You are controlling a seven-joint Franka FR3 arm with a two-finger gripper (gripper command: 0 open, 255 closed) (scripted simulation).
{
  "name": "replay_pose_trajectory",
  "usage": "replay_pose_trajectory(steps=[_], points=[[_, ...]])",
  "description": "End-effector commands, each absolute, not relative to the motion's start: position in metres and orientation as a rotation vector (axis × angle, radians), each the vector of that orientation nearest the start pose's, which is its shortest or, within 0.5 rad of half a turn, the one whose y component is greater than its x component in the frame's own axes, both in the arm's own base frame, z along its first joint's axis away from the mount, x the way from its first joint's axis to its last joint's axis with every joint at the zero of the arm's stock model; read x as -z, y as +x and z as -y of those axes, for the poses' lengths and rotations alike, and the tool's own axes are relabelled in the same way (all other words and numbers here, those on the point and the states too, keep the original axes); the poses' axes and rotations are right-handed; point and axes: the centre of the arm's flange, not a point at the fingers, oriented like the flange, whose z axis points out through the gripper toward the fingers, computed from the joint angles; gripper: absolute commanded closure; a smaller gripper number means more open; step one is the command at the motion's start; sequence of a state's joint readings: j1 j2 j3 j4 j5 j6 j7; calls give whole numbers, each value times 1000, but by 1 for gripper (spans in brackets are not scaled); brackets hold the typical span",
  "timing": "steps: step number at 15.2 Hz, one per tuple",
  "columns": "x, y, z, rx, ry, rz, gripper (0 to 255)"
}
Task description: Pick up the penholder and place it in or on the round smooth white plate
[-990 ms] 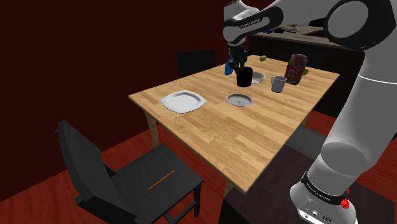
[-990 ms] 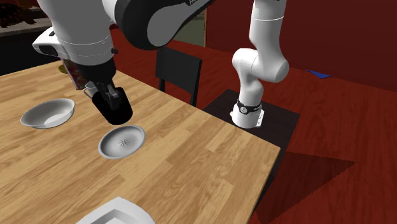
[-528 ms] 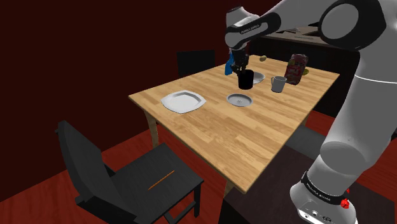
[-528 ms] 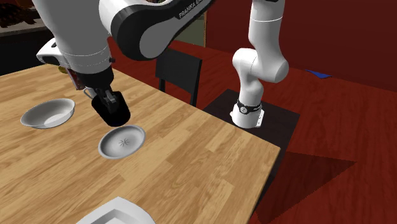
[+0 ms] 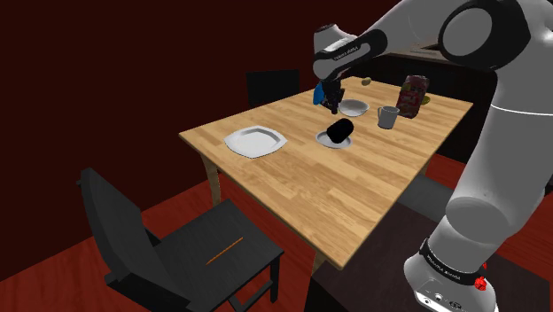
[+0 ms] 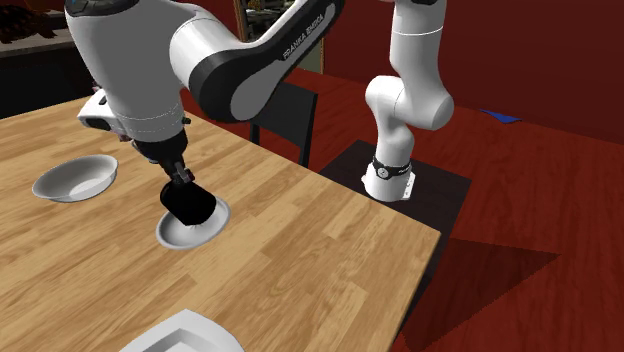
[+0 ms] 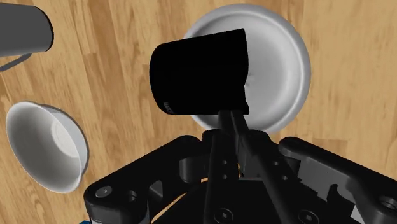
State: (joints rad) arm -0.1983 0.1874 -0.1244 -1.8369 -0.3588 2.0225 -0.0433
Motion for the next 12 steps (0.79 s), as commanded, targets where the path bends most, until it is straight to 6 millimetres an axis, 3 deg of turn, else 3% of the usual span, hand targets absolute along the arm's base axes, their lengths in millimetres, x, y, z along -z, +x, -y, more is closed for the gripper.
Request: replay_pose_trajectory(steps=[1, 2, 5, 9, 10, 12], points=[[-431, 574, 210, -114, -3473, -207, 255], [-431, 574, 210, -114, -3473, -207, 0], [-412, 533, 226, 103, -3275, -955, 0], [-374, 481, 221, 362, -2744, -1800, 0], [-362, 471, 215, 419, -2572, -1976, 0], [-353, 469, 214, 437, -2516, -2028, 0]])
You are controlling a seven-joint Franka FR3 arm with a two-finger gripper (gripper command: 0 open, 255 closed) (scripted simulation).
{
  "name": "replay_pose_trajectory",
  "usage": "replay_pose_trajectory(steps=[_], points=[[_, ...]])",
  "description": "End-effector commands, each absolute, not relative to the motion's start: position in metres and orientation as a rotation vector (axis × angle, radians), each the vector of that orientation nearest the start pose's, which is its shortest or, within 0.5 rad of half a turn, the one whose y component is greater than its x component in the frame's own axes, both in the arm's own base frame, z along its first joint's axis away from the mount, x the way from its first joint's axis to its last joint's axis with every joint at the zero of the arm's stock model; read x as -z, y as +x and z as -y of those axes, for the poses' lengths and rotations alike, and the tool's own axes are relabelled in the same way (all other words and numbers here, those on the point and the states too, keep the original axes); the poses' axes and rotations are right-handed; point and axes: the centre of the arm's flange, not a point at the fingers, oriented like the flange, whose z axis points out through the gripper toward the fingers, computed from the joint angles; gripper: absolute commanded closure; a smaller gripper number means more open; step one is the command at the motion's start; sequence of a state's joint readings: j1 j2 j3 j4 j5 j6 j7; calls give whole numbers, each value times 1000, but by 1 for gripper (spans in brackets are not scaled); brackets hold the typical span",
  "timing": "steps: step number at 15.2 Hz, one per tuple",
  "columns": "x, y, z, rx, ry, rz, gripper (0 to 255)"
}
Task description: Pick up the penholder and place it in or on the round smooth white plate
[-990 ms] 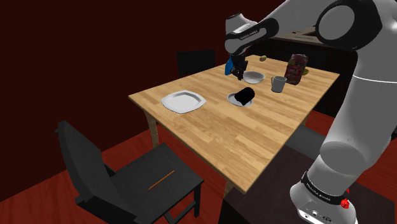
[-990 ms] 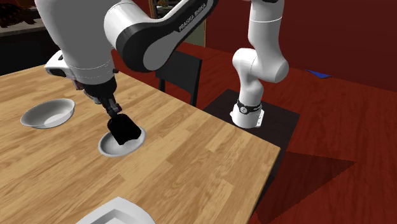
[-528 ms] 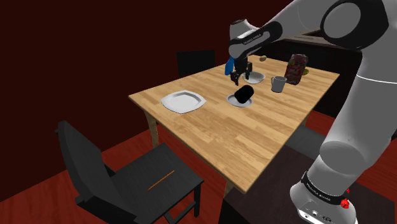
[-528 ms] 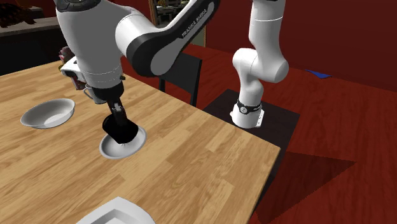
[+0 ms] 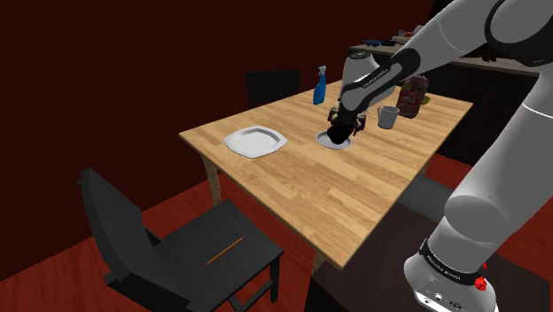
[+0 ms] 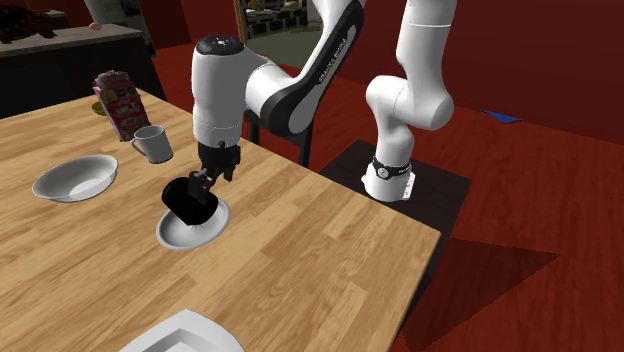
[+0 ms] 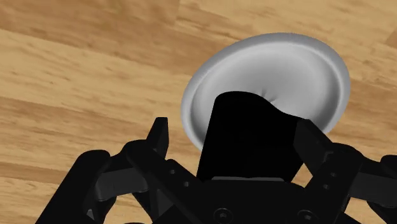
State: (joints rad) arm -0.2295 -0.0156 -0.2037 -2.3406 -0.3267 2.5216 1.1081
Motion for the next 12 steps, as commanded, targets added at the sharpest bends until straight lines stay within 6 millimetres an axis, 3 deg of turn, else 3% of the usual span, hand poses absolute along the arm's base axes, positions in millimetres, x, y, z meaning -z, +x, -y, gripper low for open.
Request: replay_pose_trajectory(steps=[1, 6, 12], points=[[-348, 470, 216, 437, -2516, -2028, 0], [-320, 474, 223, 437, -2516, -2028, 0], [-320, 474, 223, 437, -2516, -2028, 0]])
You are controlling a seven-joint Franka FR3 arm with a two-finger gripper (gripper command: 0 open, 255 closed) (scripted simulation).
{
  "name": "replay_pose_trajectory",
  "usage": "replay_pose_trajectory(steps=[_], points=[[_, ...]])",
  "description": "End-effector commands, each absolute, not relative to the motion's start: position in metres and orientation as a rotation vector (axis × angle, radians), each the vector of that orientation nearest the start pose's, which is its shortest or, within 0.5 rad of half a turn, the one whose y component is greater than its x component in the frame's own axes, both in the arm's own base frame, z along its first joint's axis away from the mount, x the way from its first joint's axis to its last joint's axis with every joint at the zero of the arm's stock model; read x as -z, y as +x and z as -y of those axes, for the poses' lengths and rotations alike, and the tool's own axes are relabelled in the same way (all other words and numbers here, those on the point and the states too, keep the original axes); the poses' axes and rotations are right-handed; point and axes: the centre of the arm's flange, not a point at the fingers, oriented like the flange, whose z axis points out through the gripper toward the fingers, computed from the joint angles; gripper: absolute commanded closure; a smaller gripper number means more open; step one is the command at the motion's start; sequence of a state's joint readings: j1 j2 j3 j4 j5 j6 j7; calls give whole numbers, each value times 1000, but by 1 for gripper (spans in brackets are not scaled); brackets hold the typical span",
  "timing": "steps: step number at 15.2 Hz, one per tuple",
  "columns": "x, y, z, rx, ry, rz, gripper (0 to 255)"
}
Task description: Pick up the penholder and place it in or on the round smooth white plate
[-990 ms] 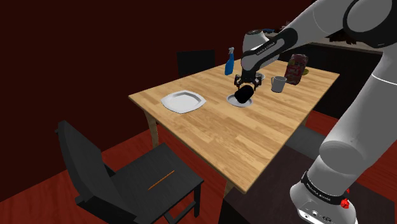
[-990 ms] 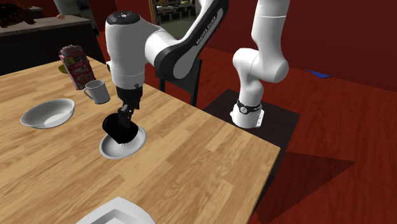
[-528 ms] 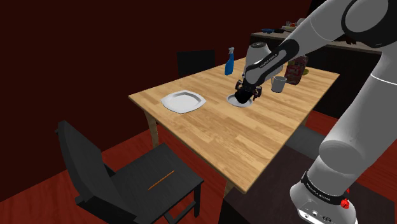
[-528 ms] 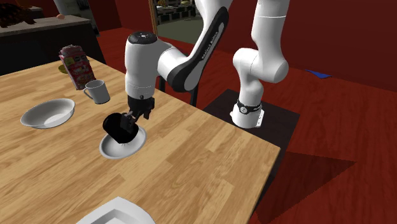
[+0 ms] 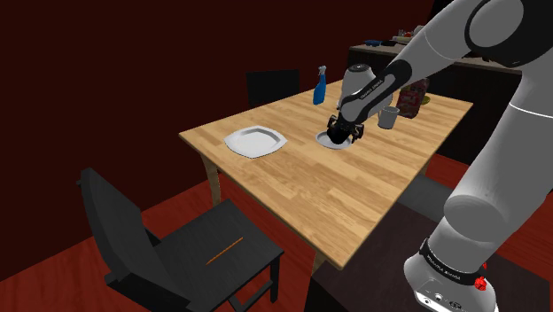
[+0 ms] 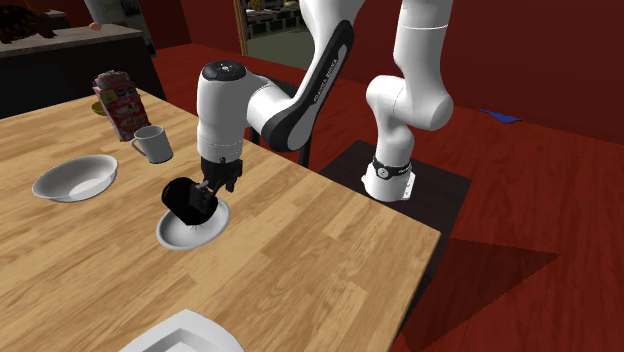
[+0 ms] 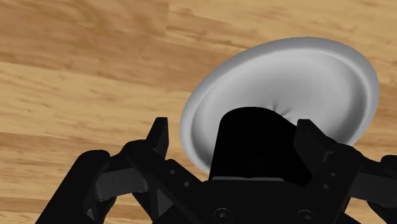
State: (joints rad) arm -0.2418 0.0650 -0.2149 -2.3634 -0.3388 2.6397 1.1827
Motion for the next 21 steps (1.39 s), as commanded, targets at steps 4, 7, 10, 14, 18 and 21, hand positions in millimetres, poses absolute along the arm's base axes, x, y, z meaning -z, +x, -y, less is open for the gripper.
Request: replay_pose_trajectory(steps=[4, 7, 10, 14, 18, 21], points=[[-320, 474, 223, 436, -2516, -2028, 255], [-320, 474, 223, 436, -2516, -2028, 255], [-320, 474, 223, 436, -2516, -2028, 255], [-331, 474, 223, 437, -2516, -2028, 255], [-352, 474, 223, 437, -2516, -2028, 255], [-367, 474, 223, 437, -2516, -2028, 255]])
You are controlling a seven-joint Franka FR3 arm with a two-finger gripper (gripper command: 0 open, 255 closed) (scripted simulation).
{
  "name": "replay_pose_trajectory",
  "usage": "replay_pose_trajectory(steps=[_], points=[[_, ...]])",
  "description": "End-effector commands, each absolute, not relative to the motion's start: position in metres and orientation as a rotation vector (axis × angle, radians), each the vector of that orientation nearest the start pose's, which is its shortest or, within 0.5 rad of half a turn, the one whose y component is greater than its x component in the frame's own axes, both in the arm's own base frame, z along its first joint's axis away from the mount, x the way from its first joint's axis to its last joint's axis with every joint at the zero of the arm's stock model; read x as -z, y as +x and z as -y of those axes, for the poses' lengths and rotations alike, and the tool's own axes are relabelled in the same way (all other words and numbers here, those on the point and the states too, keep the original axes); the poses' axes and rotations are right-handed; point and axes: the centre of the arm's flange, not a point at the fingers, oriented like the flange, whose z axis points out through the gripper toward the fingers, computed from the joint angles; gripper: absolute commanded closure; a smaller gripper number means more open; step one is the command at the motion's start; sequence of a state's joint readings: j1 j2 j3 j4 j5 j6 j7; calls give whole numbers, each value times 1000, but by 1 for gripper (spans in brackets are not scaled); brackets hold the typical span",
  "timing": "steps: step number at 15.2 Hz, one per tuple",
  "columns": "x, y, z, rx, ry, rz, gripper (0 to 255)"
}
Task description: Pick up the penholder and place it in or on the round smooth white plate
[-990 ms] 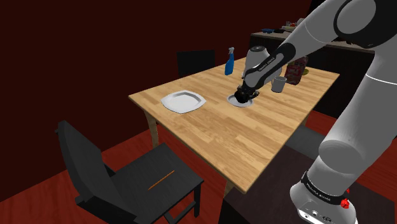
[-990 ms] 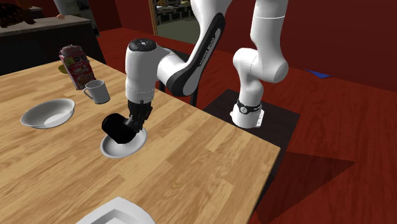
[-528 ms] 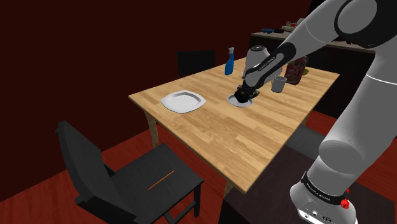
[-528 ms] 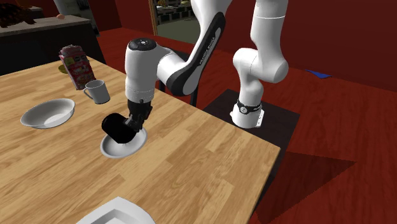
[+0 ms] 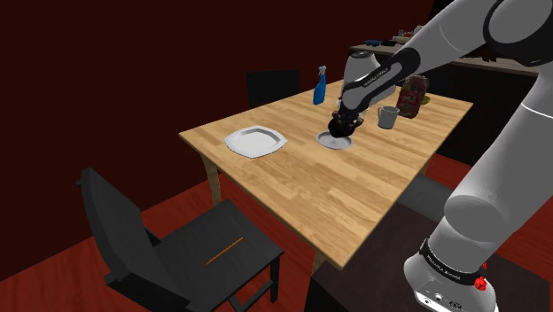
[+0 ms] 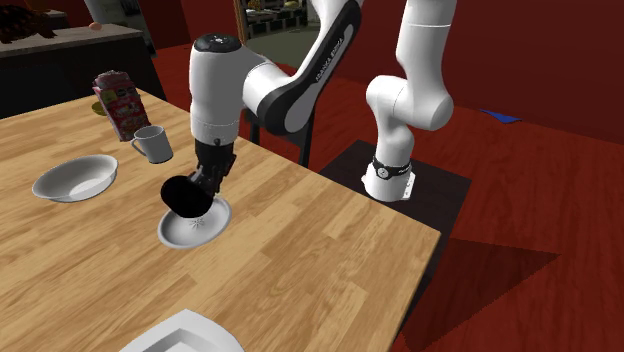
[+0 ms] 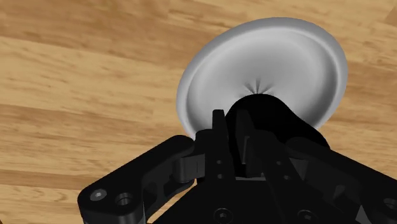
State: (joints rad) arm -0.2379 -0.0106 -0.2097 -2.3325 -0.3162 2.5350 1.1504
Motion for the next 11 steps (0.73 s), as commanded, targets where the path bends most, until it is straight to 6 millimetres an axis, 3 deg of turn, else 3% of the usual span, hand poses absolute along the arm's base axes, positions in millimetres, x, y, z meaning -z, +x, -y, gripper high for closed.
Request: replay_pose_trajectory(steps=[1, 7, 9, 11], points=[[-373, 474, 223, 437, -2516, -2028, 255], [-404, 474, 223, 437, -2516, -2028, 255], [-404, 485, 199, 437, -2516, -2028, 255], [-399, 486, 196, 437, -2516, -2028, 255]])
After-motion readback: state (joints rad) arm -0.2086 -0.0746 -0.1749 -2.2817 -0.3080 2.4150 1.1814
